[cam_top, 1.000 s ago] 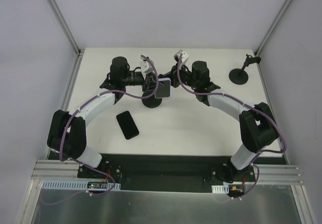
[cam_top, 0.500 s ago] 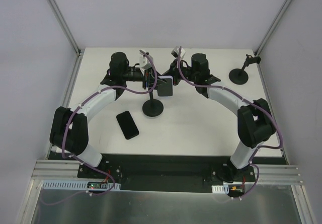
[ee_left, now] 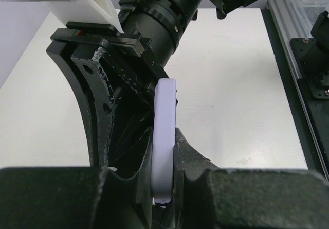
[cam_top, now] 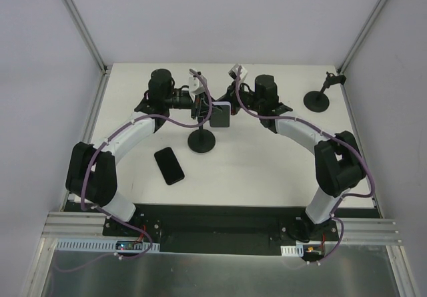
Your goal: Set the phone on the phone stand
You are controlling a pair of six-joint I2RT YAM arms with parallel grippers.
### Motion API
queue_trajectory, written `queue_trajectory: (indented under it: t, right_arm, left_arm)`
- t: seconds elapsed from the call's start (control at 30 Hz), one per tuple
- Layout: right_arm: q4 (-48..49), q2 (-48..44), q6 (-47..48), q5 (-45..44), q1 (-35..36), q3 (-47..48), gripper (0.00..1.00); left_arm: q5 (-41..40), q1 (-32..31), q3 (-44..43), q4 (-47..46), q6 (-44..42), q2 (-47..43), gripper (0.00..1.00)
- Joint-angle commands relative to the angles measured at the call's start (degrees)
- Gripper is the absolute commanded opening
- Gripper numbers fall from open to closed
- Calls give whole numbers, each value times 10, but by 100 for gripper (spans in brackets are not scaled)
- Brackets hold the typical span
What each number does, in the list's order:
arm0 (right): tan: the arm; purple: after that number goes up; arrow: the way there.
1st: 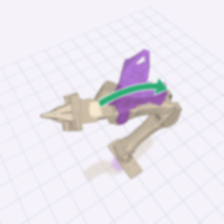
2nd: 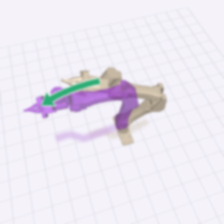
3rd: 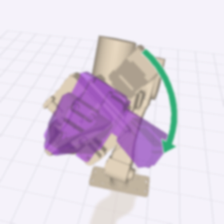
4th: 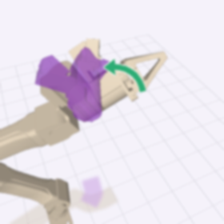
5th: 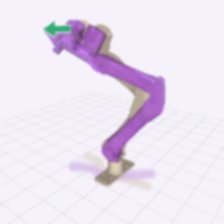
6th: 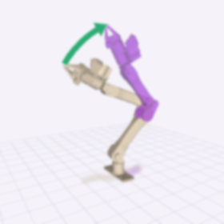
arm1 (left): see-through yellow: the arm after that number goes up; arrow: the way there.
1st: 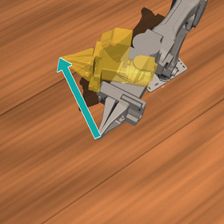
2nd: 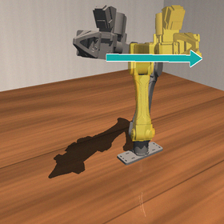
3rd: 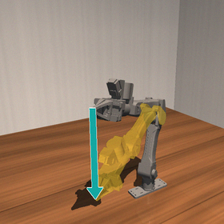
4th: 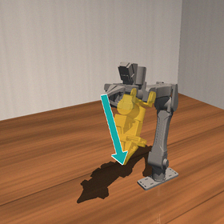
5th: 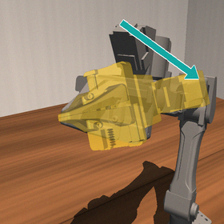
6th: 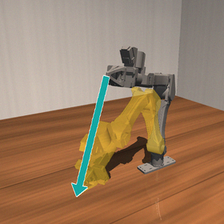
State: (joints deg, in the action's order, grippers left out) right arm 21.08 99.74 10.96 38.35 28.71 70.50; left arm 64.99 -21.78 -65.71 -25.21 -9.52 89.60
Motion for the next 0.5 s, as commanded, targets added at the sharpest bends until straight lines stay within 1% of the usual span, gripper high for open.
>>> queue_trajectory:
  t: [0.0,0.03,0.07,0.1,0.13,0.17,0.2,0.23,0.27,0.3,0.33,0.37,0.43,0.47]
  right_arm:
    - [87,-50,-11,-100,-4,-54,0]
    - [127,-61,-28,-146,-1,-68,0]
    - [148,-67,-35,-169,1,-94,0]
    - [165,-75,-37,-202,15,-108,0]
    - [197,-83,-36,-278,27,-121,1]
    - [207,-100,-25,-315,38,-141,0]
    - [211,-110,-19,-364,69,-147,0]
    - [212,-123,-13,-478,85,-151,0]
    - [216,-127,-2,-526,102,-155,0]
    - [228,-129,-2,-575,133,-163,0]
    - [241,-130,-4,-639,143,-168,0]
    - [247,-128,-13,-651,153,-171,0]
    - [235,-118,-35,-646,154,-164,0]
    - [235,-116,-44,-628,144,-161,0]
  left_arm:
    - [-136,-2,-1,19,-74,-82,0]
    - [-156,-4,-1,31,-78,-87,0]
    - [-182,-5,-1,49,-89,-92,0]
    - [-232,-8,0,60,-95,-101,0]
    - [-264,-13,3,74,-97,-105,0]
    - [-287,-16,8,79,-101,-109,0]
    - [-356,-19,11,80,-95,-114,0]
    - [-402,-21,10,86,-87,-113,0]
    - [-446,-28,7,86,-71,-114,0]
    - [-514,-30,9,83,-64,-116,0]
    - [-541,-34,14,77,-60,-116,0]
    - [-571,-38,23,58,-46,-115,0]
    - [-590,-38,37,41,-26,-107,0]
    - [-585,-38,45,8,-16,-104,0]
